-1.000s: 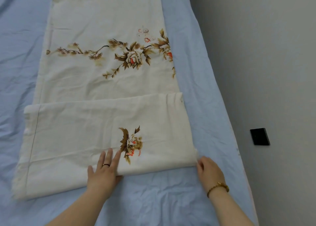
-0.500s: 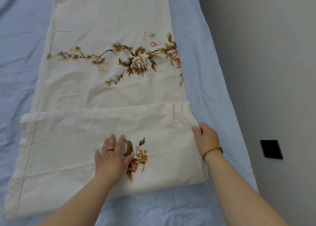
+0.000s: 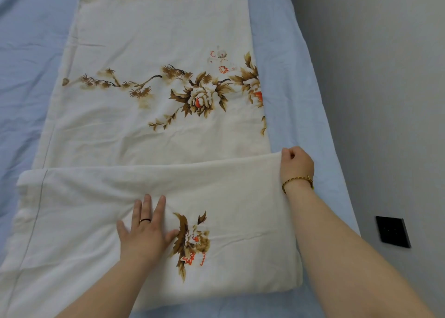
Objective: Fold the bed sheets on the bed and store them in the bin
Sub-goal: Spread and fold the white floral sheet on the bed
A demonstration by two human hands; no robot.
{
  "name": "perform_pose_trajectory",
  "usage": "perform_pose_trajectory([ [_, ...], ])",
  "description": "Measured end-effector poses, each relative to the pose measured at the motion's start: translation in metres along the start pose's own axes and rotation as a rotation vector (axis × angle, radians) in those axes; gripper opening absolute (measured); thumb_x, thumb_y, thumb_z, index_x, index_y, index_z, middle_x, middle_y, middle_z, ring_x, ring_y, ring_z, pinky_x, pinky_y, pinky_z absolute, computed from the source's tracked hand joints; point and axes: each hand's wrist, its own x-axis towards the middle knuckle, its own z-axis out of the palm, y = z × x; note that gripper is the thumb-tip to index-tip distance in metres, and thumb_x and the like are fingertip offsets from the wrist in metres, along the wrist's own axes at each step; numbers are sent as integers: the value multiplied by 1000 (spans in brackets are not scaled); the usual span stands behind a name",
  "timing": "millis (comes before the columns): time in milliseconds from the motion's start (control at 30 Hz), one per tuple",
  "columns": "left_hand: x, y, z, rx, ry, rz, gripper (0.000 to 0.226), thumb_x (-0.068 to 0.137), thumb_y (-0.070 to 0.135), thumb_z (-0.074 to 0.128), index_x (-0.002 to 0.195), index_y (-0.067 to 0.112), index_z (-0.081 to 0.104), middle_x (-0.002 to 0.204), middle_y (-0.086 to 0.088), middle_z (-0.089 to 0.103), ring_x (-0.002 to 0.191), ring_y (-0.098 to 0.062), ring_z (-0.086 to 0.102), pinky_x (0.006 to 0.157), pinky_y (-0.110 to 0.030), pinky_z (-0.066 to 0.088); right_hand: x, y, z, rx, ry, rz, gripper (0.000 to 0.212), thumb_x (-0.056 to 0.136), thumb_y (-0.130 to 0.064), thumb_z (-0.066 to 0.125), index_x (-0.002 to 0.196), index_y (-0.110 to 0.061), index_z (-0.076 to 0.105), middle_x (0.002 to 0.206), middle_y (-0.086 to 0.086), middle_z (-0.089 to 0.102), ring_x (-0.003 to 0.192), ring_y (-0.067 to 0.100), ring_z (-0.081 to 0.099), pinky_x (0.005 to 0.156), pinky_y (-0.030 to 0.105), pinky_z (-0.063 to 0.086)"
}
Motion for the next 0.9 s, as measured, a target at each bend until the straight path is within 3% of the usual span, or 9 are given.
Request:
perform_pose_trajectory([
  [133,1,0,1,12,-11,0,76,93,57,26,144,27,-22,154,-4,-24,143,-22,-20,114,-51,6,-22,13,2,147,-66,80,17,97,-22,39,98,-10,50,82,2,50,87,23,50,70,25,33],
  [200,-1,-1,0,29,-19,7,76,93,58,24,144,27,-22,154,-4,-24,143,-21,-20,114,-51,5,-47,28,5,132,-68,80,40,95,-24,45,131,-7,40,117,10,53,110,27,49,85,30,37],
  [300,-5,-4,1,51,-7,17,74,94,58,21,144,26,-22,154,-4,-23,143,-21,-19,115,-48,4,-91,66,18,-273,193,-271,53,91,-30,45,137,-6,35,140,23,39,127,37,36,102,48,35],
  [400,-18,-12,7,47,-1,14,72,93,59,14,144,24,-24,154,-6,-25,143,-22,-19,116,-44,0,-150,104,42,-501,31,-690,57,96,-45,9,146,-19,14,156,13,8,143,28,8,112,43,14],
  [500,-33,-27,21,28,13,8,88,68,72,-15,138,22,-31,154,-5,-24,143,-21,-19,116,-39,-5,-174,142,47,-664,-68,-879,58,95,-45,0,149,-22,5,156,2,-11,145,17,-9,115,39,-2],
  [600,-49,-52,34,-42,45,-50,94,62,70,-14,142,22,-26,156,-4,-19,144,-20,-17,116,-36,-5,-172,158,30,-587,46,-654,56,96,-49,5,147,-26,10,157,-2,2,145,12,0,115,37,0],
  [733,-64,-82,46,-266,200,-156,70,92,45,44,148,13,15,156,-13,9,145,-26,7,116,-36,9,-174,137,4,-86,164,53,59,83,-35,54,124,8,49,129,32,48,120,44,43,99,47,32],
  [833,-74,-98,53,-666,378,-387,37,86,18,61,117,-2,56,128,-27,49,122,-41,41,101,-42,30,-185,121,0,269,163,410,44,88,-19,59,118,11,45,120,27,51,107,40,51,88,41,41],
  [900,-82,-105,56,-965,327,-580,24,90,17,56,95,-6,58,106,-30,58,103,-43,51,88,-42,38,-199,113,12,453,192,583,39,88,-16,59,114,10,46,118,27,54,97,38,56,73,35,50],
])
